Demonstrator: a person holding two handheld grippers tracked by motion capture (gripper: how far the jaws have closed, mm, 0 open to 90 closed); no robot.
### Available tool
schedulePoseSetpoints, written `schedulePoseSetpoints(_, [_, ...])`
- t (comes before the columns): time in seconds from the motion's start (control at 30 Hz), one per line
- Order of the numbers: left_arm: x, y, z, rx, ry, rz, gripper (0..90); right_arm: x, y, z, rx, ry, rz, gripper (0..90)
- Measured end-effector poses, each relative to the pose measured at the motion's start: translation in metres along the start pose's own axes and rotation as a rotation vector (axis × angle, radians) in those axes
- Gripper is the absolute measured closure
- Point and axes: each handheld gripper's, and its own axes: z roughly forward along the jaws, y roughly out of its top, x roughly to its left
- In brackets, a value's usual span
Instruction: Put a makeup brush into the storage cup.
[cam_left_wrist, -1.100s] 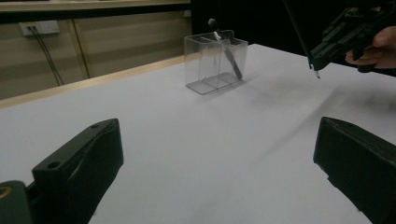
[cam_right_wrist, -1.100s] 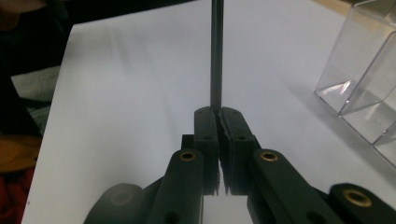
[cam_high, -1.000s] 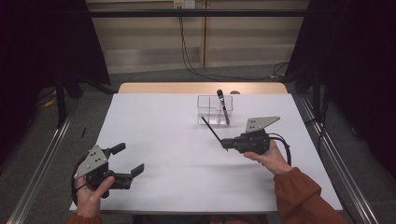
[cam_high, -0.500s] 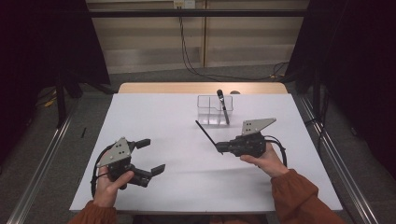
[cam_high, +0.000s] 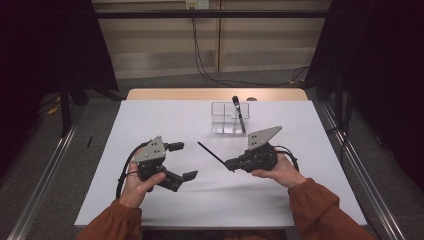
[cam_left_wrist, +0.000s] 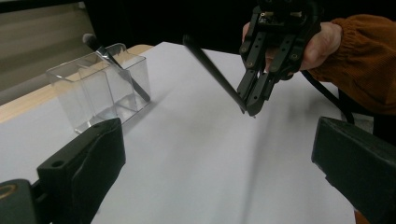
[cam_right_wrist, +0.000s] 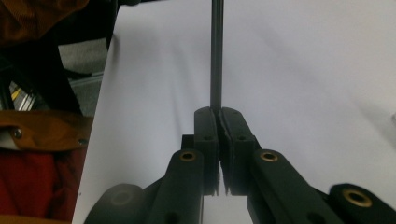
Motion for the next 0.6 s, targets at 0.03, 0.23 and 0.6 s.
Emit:
schedulePoseSetpoints(0.03, [0.0,0.002,0.001,0.011,-0.005,-0.002,2.3,0.0,0.001,0.001,0.019,0.007,-0.007,86.6])
schedulePoseSetpoints(0.23, [0.0,0.009,0.008,0.059,-0.017,0.026,2.2,0.0,0.006,0.005,0.146,0.033,-0.053,86.5])
schedulePoseSetpoints(0.6, [0.003,0.017,0.021,0.196,-0.06,0.054,3.5,-0.001,0.028,0.008,0.338,0.063,-0.134,86.6])
